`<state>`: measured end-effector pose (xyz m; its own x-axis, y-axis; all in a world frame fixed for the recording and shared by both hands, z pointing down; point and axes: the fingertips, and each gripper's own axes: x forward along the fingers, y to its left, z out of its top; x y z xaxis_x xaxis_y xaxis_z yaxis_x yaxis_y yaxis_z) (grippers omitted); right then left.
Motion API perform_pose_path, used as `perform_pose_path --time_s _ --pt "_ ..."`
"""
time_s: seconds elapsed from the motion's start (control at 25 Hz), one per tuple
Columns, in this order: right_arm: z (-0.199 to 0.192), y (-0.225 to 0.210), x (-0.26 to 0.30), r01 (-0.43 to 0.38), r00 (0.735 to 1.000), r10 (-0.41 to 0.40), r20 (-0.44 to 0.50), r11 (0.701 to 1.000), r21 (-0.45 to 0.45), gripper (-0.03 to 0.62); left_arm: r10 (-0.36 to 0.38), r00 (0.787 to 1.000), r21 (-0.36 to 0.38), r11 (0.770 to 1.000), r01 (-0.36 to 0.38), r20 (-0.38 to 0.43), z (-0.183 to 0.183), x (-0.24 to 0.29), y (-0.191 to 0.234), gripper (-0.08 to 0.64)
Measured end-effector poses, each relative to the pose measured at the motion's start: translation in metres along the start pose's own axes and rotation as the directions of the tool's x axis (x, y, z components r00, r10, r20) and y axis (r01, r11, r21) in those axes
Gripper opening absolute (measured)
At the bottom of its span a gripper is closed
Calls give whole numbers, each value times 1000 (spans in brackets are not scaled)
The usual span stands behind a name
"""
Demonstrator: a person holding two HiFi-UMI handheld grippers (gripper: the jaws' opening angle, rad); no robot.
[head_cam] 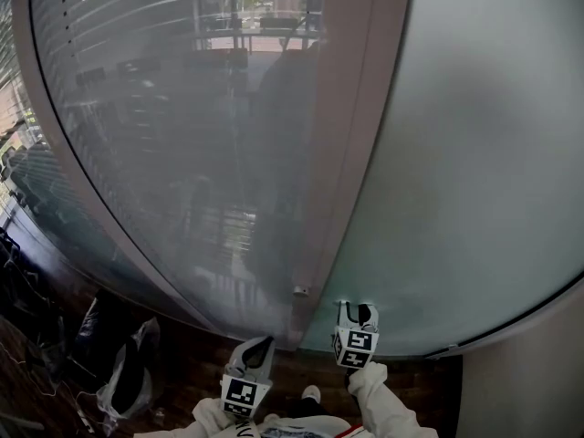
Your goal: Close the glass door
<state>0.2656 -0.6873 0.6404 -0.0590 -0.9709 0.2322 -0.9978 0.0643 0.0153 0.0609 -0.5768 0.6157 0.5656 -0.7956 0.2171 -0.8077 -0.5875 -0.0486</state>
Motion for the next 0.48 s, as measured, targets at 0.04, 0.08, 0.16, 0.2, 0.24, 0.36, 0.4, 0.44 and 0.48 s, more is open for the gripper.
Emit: perform_pose_path --time_s 0.04,0.08,0.16,0.2,0.24,0.36,0.4,0.44,0.48 --pt "0 0 0 1 1000 -1 -1 1000 0 129 0 1000 2 1000 0 0 -1 -1 0 3" --pt "0 -1 0 1 1000 -2 -1 1000 -1 129 2 1000 5 1000 -2 3 -1 -1 0 3" --pt "0 -1 0 3 1000 -3 -2 1000 -2 129 4 1000 5 1000 -4 2 -1 -3 1 3" --pt "1 -1 0 4 1000 -4 -2 1000 -3 129 4 1000 2 1000 -4 -2 -1 -4 1 3" --pt "1 -1 0 4 1000 -4 -3 1000 -3 129 5 1000 -1 1000 -5 -5 0 -4 1 3" --pt "0 -1 0 5 1000 -5 -5 1000 -5 129 5 1000 -1 1000 -5 -3 0 -5 2 3" --pt "0 -1 0 5 1000 -5 -4 1000 -5 129 6 1000 0 1000 -6 -2 1 -6 3 3" --pt "0 -1 0 5 1000 -5 -4 1000 -5 130 7 1000 0 1000 -7 -2 1 -6 3 3" --pt "0 0 0 5 1000 -5 -4 1000 -5 129 8 1000 0 1000 -8 -2 1 -6 3 3"
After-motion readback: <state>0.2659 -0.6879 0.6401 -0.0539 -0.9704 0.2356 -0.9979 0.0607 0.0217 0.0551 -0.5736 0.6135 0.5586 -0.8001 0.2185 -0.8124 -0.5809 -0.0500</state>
